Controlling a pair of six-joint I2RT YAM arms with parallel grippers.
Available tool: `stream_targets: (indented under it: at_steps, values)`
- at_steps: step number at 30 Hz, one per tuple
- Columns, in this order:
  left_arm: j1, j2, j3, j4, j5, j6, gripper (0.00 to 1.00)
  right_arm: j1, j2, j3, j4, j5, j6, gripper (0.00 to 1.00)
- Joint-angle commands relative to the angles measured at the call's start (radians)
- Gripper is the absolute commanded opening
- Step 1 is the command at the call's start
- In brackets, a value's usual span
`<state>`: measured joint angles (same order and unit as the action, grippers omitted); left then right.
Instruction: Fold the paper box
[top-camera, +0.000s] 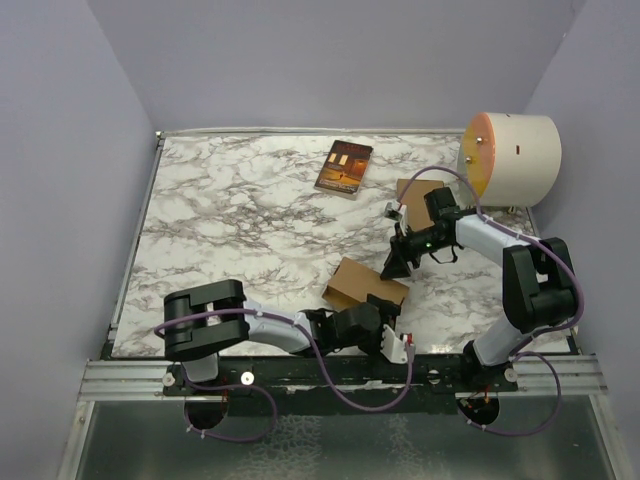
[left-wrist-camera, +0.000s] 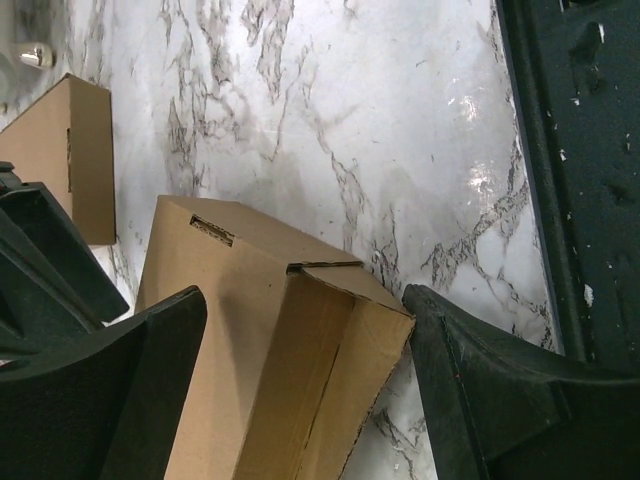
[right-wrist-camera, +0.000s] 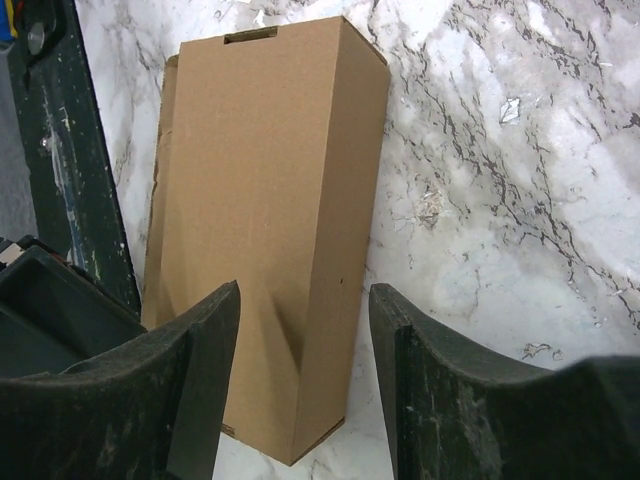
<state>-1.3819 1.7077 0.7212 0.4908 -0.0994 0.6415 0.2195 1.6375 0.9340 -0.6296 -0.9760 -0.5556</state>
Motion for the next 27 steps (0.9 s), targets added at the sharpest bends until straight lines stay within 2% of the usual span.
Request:
stream_targets:
  at_steps: [1, 2, 15, 18, 21, 27]
  values:
    - [0.018, -0.018, -0.002, 0.019, 0.047, -0.023, 0.78, 0.01, 0.014, 0.006, 0.001, 0.022, -0.019, 0.53]
    - [0.021, -0.018, 0.003, 0.02, 0.052, -0.028, 0.73, 0.011, 0.015, 0.006, -0.001, 0.023, -0.02, 0.52]
    - [0.055, 0.022, 0.03, 0.029, 0.094, -0.08, 0.5, 0.026, 0.028, 0.008, -0.005, 0.035, -0.024, 0.47]
    - [0.064, 0.026, 0.032, 0.029, 0.099, -0.093, 0.37, 0.028, 0.027, 0.008, -0.005, 0.036, -0.026, 0.45]
    - [0.074, 0.031, 0.036, 0.029, 0.103, -0.103, 0.2, 0.031, 0.029, 0.009, -0.007, 0.036, -0.026, 0.44]
    - [0.081, 0.035, 0.055, 0.02, 0.128, -0.119, 0.15, 0.033, 0.03, 0.009, -0.005, 0.039, -0.026, 0.44]
